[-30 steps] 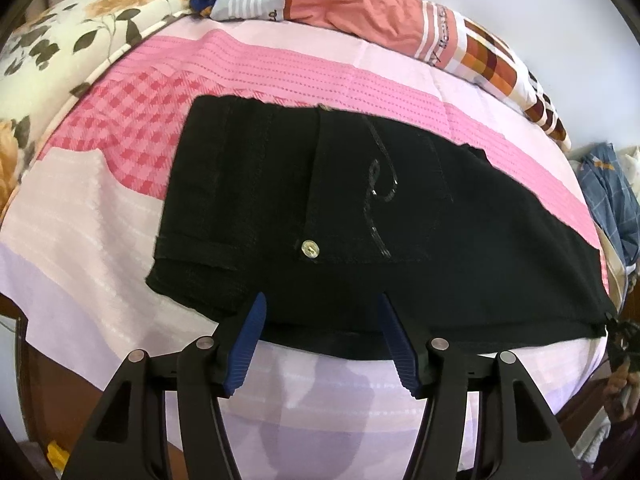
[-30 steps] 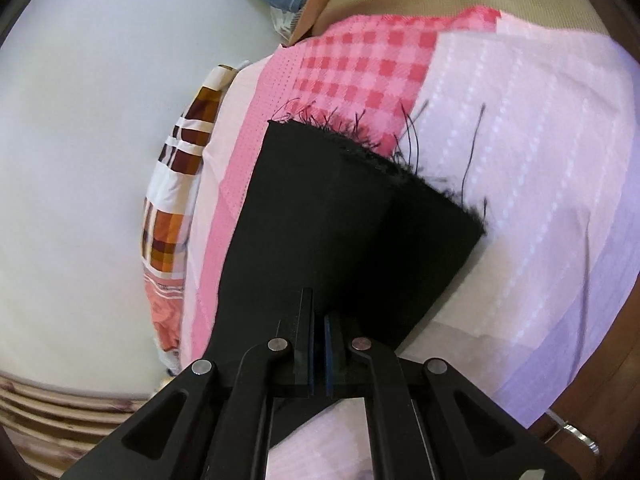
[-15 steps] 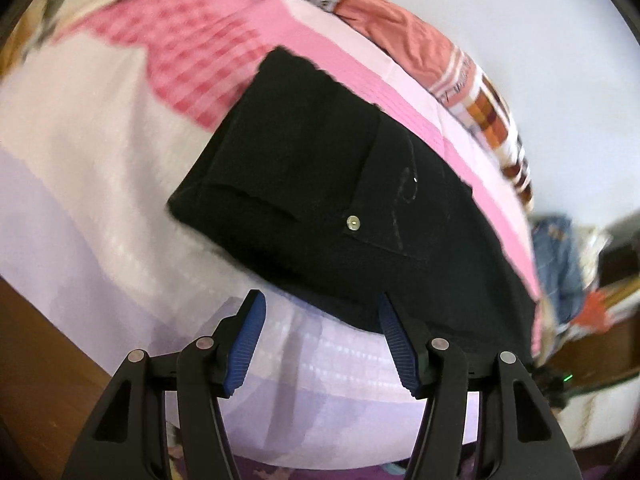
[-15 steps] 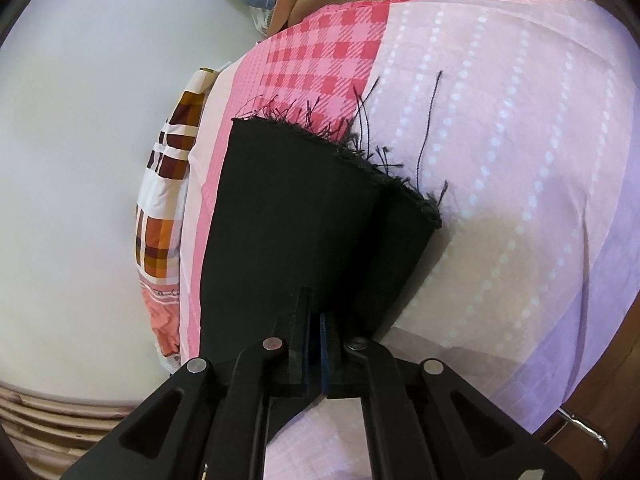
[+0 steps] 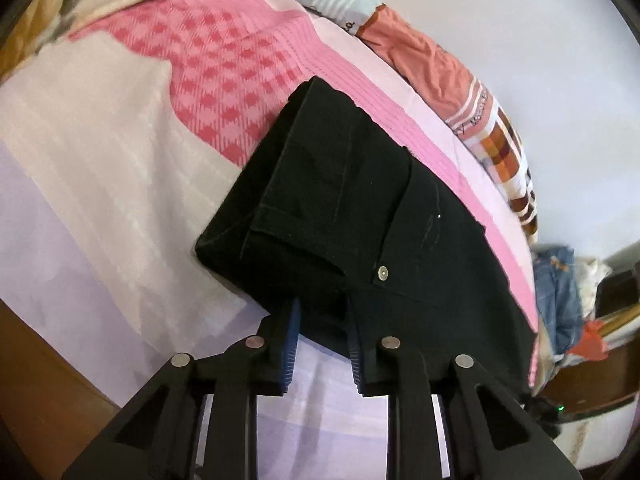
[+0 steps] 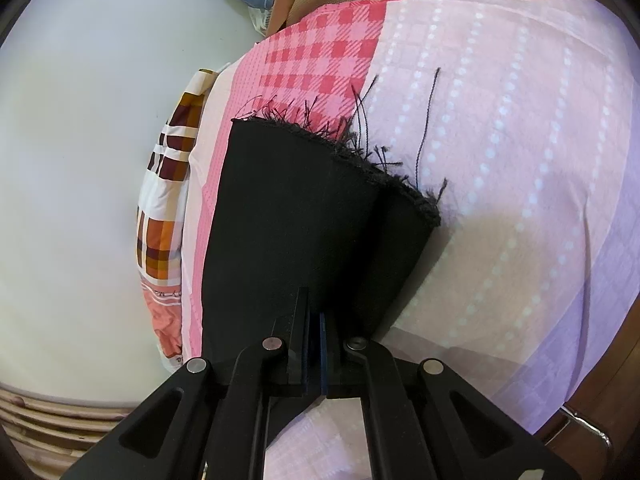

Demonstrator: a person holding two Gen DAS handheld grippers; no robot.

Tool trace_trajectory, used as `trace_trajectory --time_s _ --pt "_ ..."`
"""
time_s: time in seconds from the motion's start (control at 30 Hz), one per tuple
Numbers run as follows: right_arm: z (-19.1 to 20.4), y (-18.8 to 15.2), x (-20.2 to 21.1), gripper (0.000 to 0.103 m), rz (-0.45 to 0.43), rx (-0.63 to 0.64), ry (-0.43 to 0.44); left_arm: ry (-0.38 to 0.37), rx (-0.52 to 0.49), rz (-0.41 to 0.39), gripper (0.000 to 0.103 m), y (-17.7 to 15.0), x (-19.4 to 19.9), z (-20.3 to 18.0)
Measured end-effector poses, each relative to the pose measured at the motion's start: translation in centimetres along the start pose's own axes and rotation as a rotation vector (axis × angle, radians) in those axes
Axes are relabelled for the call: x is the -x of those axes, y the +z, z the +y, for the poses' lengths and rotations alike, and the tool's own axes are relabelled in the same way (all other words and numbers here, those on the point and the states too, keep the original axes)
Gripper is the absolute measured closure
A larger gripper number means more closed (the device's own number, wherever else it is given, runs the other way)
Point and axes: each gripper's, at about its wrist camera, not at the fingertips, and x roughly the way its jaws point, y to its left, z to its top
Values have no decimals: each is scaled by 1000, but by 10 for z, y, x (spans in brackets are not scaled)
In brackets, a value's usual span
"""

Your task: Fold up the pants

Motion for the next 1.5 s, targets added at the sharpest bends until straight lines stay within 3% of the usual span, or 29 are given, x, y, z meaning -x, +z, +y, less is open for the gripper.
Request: trace_trajectory --time_s 0.13,0.37,0.67,0.8,0.93,1.03,1.17,1.23,1.33,1.4,1.5 --pt "0 0 1 102 6 -8 3 51 -23 -13 84 -1 0 -4" --pt "7 -2 10 100 -3 7 -22 53 12 -65 86 9 25 -3" --pt "-9 2 22 101 -27 -16 -30 123 5 -5 86 8 10 4" --pt "-17 5 22 101 -22 -43 29 122 4 20 86 6 -1 11" --pt "-37 8 25 93 -35 -129 158 137 -26 24 85 7 -2 7" --pt "-38 10 26 91 -37 -119 172 130 -19 31 84 9 -2 10" --pt "-26 9 18 78 -5 -104 172 131 -12 37 81 10 -3 11" --pt "-14 4 10 77 21 -64 146 132 -16 38 80 10 -3 11" --pt "-4 -4 -9 78 61 -51 152 135 -23 39 80 10 -4 12" --pt "7 -7 -14 96 68 14 82 136 -26 41 79 10 -4 12" --pt "17 -9 -4 98 38 51 65 136 -34 44 79 10 -5 11"
